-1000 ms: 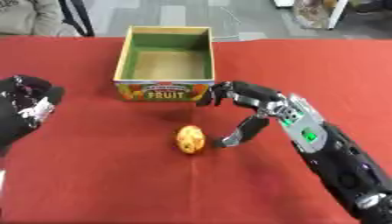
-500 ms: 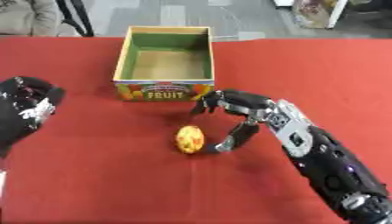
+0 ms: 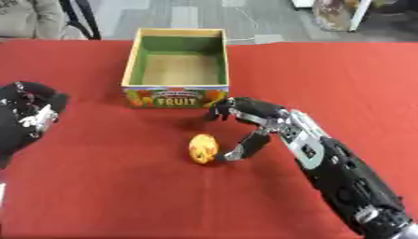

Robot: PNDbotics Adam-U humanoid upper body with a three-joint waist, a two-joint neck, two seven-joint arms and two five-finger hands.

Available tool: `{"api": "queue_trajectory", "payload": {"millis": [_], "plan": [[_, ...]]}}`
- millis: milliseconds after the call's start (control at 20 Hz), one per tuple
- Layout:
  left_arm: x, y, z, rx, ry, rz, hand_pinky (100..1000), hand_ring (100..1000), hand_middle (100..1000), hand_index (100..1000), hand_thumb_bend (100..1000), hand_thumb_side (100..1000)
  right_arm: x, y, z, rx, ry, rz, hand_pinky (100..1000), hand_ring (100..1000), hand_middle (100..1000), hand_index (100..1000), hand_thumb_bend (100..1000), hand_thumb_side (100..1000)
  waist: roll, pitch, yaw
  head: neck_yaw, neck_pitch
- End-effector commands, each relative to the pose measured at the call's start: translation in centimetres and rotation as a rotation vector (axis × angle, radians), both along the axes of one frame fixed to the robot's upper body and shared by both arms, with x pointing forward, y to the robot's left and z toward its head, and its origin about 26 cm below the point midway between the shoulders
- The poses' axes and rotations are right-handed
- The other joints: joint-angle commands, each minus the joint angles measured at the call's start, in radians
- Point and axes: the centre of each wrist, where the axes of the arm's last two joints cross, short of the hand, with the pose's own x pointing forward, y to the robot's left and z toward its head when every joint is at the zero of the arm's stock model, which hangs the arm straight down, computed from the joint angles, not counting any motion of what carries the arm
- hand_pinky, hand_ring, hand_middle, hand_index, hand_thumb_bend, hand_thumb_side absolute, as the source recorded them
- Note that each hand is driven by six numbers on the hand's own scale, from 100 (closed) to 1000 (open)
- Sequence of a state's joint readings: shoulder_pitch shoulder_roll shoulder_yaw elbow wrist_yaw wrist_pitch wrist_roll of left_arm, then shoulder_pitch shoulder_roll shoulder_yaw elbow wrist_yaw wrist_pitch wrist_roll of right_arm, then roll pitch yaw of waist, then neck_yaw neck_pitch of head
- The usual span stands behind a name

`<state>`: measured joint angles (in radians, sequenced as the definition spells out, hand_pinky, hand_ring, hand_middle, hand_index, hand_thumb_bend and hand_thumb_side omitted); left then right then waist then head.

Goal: Pick up objects on the table and place them in the box.

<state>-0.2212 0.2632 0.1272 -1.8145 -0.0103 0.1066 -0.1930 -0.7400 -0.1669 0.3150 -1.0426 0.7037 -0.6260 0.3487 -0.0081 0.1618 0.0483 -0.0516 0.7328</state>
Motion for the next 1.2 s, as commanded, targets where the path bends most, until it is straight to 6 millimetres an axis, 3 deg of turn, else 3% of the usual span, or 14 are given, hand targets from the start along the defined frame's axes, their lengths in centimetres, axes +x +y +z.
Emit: {"api": "queue_trajectory", "payload": {"millis": [50,600,1200], "plan": [[0.1,-0.2,1.0,0.009,-0.031,-0.012,467,508,511,592,488,349,0.4,0.4,1.1,0.0,-0.032,0.01,628,719,691,813,508,337,0.002,-0.017,0.002,-0.002,0.004],[0.1,-0.2,1.0,0.009,-0.03,-0.013,467,508,511,592,486,349,-0.1,1.2,0.4,-0.031,-0.02,0.065,627,708,673,799,513,326,-0.002,-0.017,0.004,-0.001,0.004],[0.0,-0.2,0.9,0.009,-0.027,-0.015,467,508,511,592,483,351,-0.5,1.7,-0.3,-0.062,-0.015,0.095,600,644,609,746,407,258,0.0,-0.016,0.003,-0.002,0.006]]}}
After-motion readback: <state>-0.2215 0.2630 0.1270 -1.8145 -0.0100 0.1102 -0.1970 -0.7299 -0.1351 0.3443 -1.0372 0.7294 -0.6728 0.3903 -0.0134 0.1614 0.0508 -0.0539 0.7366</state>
